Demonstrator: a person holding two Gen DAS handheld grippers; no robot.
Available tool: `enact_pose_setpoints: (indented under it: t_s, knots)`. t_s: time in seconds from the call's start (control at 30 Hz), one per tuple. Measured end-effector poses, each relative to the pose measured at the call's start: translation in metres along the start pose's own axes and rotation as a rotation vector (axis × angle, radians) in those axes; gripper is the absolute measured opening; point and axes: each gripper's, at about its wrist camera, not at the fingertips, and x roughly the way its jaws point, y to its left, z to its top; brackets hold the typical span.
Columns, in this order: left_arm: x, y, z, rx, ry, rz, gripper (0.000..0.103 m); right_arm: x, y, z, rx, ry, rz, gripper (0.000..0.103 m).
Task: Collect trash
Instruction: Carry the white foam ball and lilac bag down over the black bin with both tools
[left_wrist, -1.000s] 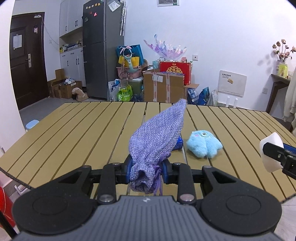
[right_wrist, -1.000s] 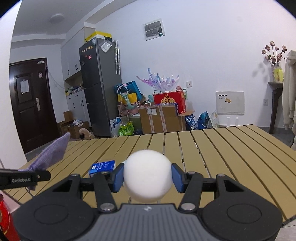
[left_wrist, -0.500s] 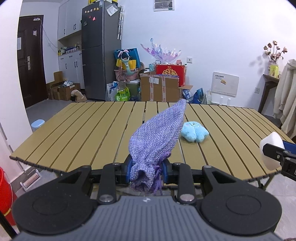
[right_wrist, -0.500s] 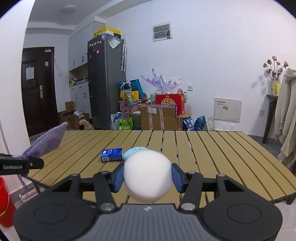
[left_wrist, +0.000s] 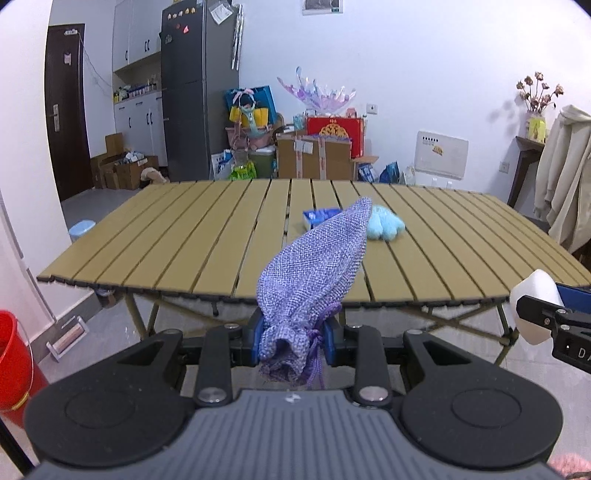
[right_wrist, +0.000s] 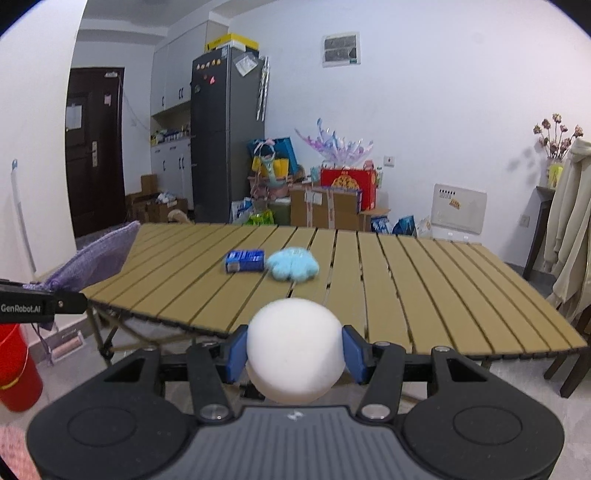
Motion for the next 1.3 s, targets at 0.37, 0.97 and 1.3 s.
enact_pose_setpoints:
  t_s: [0.37, 0.97, 1.3]
  knots:
    - [0.007, 0.011, -0.056, 0.010, 0.118, -0.005, 0.030, 0.000, 0.020, -0.051, 0.004, 0.126, 0.023, 0.052]
    - [0.057, 0.003, -0.139, 0.026, 0.345, -0.001, 0.030, 0.038, 0.035, -0.148, 0.010, 0.395, 0.021, 0.052]
    - [0.096, 0.010, -0.168, 0.015, 0.471, 0.013, 0.030, 0.063, 0.015, -0.183, 0.048, 0.485, -0.030, 0.052]
